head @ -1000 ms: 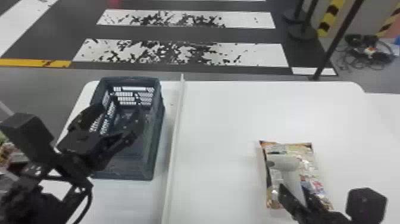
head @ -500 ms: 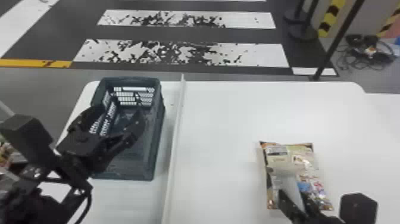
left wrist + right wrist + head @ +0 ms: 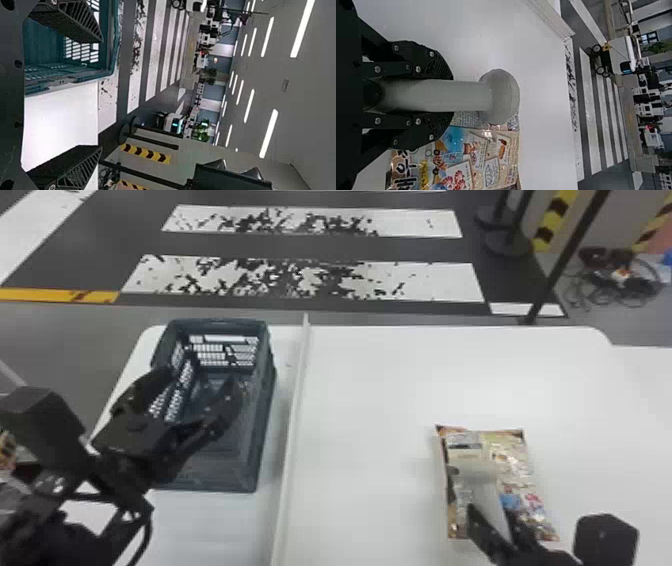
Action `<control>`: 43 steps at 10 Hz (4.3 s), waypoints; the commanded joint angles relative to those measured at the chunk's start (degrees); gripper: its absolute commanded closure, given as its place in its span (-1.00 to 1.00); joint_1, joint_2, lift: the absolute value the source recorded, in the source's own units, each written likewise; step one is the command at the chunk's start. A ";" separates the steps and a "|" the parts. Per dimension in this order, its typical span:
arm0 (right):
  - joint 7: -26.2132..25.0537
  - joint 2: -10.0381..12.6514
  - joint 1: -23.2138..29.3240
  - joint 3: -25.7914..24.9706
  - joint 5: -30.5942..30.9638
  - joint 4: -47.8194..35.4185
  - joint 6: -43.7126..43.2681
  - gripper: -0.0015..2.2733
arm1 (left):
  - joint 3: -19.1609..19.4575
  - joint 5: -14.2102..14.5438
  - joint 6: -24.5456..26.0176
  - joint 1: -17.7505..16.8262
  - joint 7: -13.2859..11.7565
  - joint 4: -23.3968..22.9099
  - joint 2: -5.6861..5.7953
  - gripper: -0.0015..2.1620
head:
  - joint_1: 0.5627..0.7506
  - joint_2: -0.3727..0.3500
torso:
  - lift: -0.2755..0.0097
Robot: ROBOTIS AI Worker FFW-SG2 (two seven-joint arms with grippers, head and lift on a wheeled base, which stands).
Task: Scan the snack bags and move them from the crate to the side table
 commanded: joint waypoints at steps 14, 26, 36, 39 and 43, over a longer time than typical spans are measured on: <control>19.66 -11.97 -22.70 -23.77 -11.66 39.12 -5.82 0.96 | -0.79 -2.67 0.52 5.64 -1.31 -4.49 -0.67 -0.96 | 0.41 -0.94 | 0.32; 40.58 -21.02 -27.00 -21.66 -14.38 25.93 35.84 -0.89 | -3.51 -5.92 4.56 3.09 0.27 -4.14 -1.20 -0.96 | 0.41 -0.94 | 0.32; 42.77 -20.58 -32.45 -10.50 -9.99 31.29 31.62 0.96 | -3.51 -6.54 4.03 4.06 0.27 -2.20 -1.29 -0.96 | 0.41 -0.54 | 0.32; 41.98 -20.40 -30.61 -13.75 -12.80 28.48 31.45 0.96 | -3.51 -6.54 3.68 4.15 0.36 -2.12 -1.37 -0.96 | 0.41 -0.56 | 0.32; 41.37 -20.67 -29.55 -21.66 -20.97 23.65 35.66 0.96 | -3.60 -6.62 2.98 4.41 0.36 -2.20 -1.46 -0.96 | 0.41 -0.58 | 0.32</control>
